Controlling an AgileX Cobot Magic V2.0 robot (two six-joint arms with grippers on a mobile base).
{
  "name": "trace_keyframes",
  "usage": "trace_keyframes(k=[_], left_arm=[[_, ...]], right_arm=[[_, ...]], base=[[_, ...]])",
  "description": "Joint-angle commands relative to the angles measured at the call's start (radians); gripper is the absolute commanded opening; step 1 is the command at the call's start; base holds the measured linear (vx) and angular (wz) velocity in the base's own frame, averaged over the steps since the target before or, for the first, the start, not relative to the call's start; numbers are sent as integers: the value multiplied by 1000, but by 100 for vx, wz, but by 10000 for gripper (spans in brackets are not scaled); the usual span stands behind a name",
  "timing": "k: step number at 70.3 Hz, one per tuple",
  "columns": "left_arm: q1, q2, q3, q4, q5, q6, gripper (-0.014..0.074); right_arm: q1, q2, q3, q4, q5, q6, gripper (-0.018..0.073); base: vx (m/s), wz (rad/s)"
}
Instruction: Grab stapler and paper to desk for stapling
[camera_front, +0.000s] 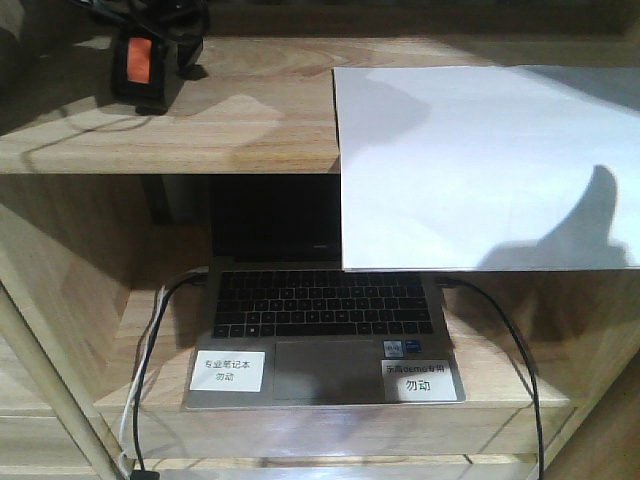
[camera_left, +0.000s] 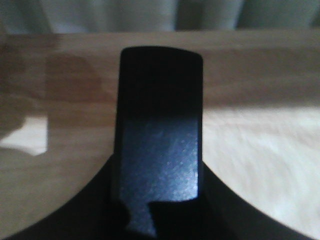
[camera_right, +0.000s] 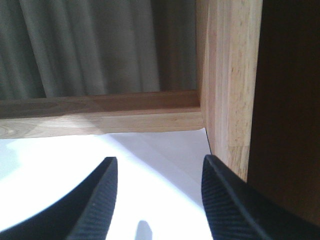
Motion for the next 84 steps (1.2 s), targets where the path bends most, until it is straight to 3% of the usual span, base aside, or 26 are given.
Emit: trace_keyframes(k=[1,17,40,56,78,84], left_arm=[[-7,-88,-27,41,-87,5,-8],[-29,-191,71,-6,-185,116,-8],[-37,-498,512,-98,-507,149,-8],[-37,-743,779,-249,-725,368,-8],[-37,-1018,1037,-567,-740,696,-8],[-37,-1088,1098,-632,-740,744,-8]], right_arm=[[-4,10,-30,2,-72,-7,360],[-4,10,-30,2,-72,-7,360],[-4,10,-30,2,-72,-7,360],[-4,10,-30,2,-72,-7,360],[-4,10,-30,2,-72,-7,360],[-4,10,-30,2,-72,-7,360]], base=[[0,0],[0,0],[0,0],[0,0],[0,0],[0,0]])
